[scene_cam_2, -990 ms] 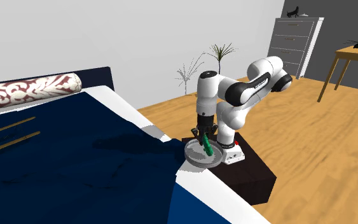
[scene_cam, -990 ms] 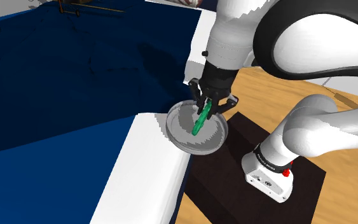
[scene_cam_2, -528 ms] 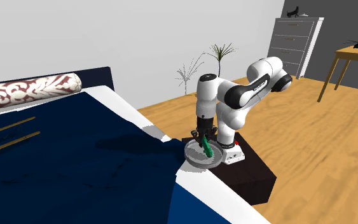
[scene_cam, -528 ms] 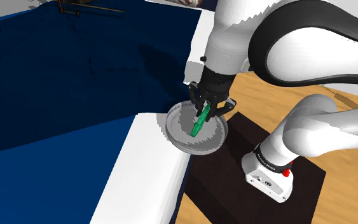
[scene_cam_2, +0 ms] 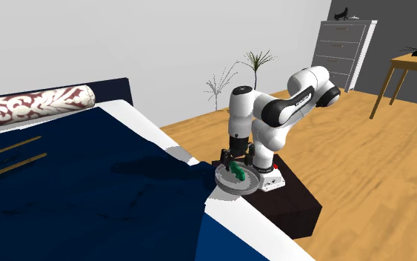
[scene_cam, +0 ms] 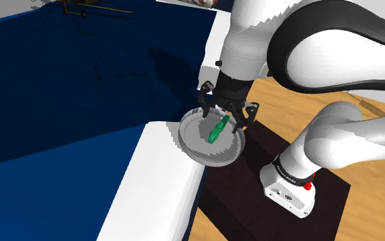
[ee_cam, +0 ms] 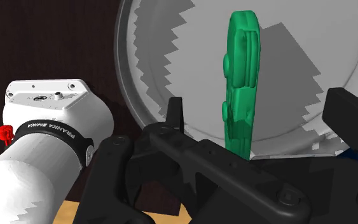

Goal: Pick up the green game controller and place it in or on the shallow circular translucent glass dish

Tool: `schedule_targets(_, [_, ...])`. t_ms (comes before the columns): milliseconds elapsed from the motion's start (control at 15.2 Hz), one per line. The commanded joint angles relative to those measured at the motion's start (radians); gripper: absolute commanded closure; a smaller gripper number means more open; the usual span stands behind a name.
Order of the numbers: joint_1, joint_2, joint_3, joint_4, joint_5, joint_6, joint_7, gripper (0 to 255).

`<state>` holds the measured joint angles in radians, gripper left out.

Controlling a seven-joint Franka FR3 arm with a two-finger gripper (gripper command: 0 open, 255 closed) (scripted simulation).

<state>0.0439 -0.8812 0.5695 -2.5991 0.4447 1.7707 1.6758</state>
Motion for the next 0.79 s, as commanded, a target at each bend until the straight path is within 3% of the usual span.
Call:
schedule_targets(0, [-0.004,-0.002,-0.014,0.03,-0.012,-0.032,0.002,0])
schedule_targets(198, [-0.016,0.003,-0.048,0.121,-0.044,-0.119,0.009,0])
schedule_targets(726, [-0.016,0.003,-0.048,0.121,-0.044,-0.119,0.009,0])
